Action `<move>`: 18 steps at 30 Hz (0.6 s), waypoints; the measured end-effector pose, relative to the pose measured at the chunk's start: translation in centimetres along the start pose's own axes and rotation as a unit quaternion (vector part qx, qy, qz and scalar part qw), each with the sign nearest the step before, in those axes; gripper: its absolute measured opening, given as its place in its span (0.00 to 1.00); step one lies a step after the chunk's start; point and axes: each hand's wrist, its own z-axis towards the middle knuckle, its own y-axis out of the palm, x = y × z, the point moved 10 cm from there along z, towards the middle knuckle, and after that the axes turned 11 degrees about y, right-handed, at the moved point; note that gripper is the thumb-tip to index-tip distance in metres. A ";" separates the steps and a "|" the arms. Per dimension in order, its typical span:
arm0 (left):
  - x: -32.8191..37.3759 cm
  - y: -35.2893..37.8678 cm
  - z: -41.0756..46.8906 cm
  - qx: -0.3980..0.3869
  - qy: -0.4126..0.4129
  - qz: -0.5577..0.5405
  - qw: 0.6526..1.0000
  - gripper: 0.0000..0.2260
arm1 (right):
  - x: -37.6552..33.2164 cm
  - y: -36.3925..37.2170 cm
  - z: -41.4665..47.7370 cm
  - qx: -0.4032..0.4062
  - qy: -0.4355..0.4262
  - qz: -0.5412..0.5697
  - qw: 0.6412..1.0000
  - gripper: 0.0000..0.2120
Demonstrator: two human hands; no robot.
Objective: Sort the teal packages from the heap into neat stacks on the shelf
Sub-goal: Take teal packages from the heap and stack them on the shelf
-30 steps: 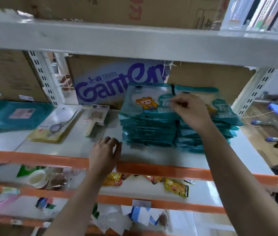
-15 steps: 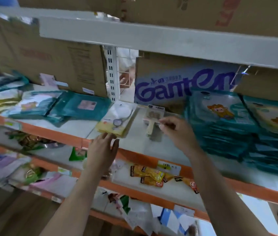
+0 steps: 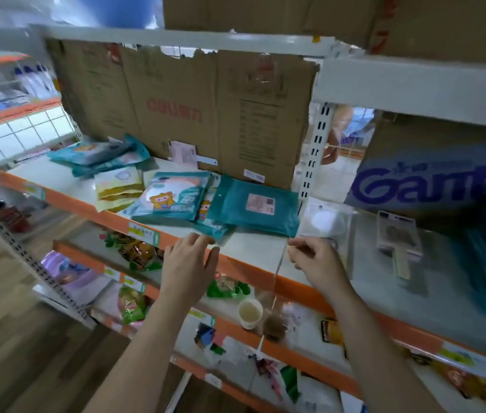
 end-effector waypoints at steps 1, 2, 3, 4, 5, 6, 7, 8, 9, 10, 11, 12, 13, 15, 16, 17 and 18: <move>-1.2 -0.2 0.2 0.004 -0.006 0.000 1.000 0.17 | -0.6 1.2 0.5 -0.008 -0.005 -0.003 1.000 0.05; -2.4 -0.4 0.4 0.010 -0.012 -0.001 1.000 0.17 | -1.3 2.3 0.9 -0.015 -0.010 -0.009 1.000 0.05; -3.6 -0.5 0.6 0.016 -0.019 -0.004 1.000 0.16 | -2.0 3.4 1.6 -0.021 -0.016 -0.015 1.000 0.05; -4.7 -0.5 0.9 0.019 -0.025 -0.007 0.999 0.15 | -2.7 4.5 2.1 -0.027 -0.022 -0.022 0.999 0.05; -5.8 -0.3 1.3 0.019 -0.030 -0.008 0.999 0.14 | -3.4 5.6 2.8 -0.035 -0.030 -0.025 0.999 0.06; -6.8 -0.1 1.7 0.019 -0.033 -0.006 0.999 0.13 | -4.0 6.7 3.5 -0.044 -0.035 -0.026 0.998 0.05; -7.7 -0.1 2.3 0.023 -0.035 -0.002 0.999 0.12 | -4.7 7.7 4.3 -0.052 -0.042 -0.025 0.997 0.05; -8.7 -0.1 3.0 0.028 -0.037 0.000 0.999 0.12 | -5.5 8.7 5.1 -0.058 -0.047 -0.025 0.997 0.05; -9.7 -0.1 3.7 0.031 -0.040 0.003 0.999 0.13 | -6.4 9.6 5.9 -0.063 -0.055 -0.025 0.996 0.05; -10.6 -0.2 4.5 0.034 -0.041 0.008 0.999 0.13 | -7.4 10.5 6.7 -0.067 -0.063 -0.023 0.995 0.05; -11.4 -0.3 5.3 0.037 -0.040 0.016 0.998 0.12 | -8.4 11.3 7.6 -0.071 -0.068 -0.018 0.995 0.06; -12.3 -0.4 6.0 0.039 -0.042 0.022 0.998 0.10 | -9.4 12.1 8.4 -0.075 -0.072 -0.011 0.995 0.06; -13.3 -0.6 6.7 0.043 -0.048 0.028 0.998 0.09 | -10.1 12.9 9.2 -0.081 -0.072 -0.008 0.994 0.06; -15.3 -1.1 7.9 0.058 -0.063 0.033 0.996 0.09 | -11.4 14.6 10.6 -0.095 -0.074 -0.015 0.993 0.06; -16.3 -1.2 8.4 0.061 -0.072 0.033 0.995 0.09 | -11.9 15.3 11.3 -0.100 -0.072 -0.022 0.992 0.06; -17.3 -1.2 8.8 0.059 -0.080 0.031 0.995 0.09 | -12.3 15.9 12.0 -0.102 -0.070 -0.030 0.992 0.06; -18.3 -1.0 9.1 0.055 -0.084 0.027 0.995 0.09 | -12.7 16.6 12.6 -0.102 -0.066 -0.041 0.992 0.07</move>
